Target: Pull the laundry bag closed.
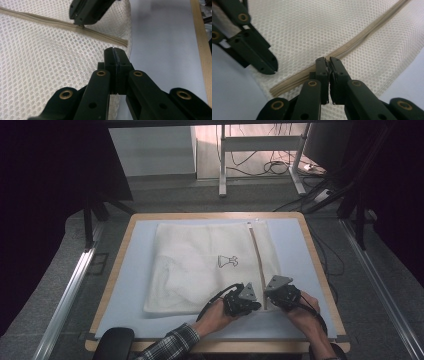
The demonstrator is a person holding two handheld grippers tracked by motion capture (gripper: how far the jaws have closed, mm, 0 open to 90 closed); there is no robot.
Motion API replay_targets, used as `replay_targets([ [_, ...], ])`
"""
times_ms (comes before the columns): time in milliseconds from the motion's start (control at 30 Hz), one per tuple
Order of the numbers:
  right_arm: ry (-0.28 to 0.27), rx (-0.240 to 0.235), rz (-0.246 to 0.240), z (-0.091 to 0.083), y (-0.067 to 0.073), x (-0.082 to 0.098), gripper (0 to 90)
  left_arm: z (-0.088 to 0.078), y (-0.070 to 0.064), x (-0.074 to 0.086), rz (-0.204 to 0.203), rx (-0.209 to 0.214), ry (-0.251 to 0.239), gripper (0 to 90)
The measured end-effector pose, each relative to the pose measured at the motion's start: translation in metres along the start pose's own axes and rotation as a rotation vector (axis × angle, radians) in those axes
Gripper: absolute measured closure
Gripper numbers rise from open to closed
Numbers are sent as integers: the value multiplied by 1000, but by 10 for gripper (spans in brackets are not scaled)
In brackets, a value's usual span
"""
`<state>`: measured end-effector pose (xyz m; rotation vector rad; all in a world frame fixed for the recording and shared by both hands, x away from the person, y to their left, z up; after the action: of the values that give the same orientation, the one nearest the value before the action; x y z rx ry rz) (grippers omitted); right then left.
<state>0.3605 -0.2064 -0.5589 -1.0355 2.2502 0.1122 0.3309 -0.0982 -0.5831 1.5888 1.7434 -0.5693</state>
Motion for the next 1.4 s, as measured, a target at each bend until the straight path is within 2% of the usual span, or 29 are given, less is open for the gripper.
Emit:
replay_targets([
  [133, -1, 6, -4, 3, -4, -2, 855, 0, 0, 0, -13, 4, -9, 899],
  [700, -4, 24, -2, 12, -17, -9, 852, 0, 0, 0, -12, 3, -6, 898],
  [1400, -5, 60, -27, 28, -33, -23, 851, 0, -1, 0, -21, 4, -11, 899],
])
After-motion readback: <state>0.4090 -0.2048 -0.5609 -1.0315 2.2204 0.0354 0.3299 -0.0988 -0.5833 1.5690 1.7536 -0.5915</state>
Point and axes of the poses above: each handheld gripper's, and its own axes: z roughly forward along the jaws, x roughly out of its underside, y roughly to its left, the point moved 7 cm from there along z, roughly forward along the jaws, and after that the axes turned 12 degrees about z, right-handed, at the moved point
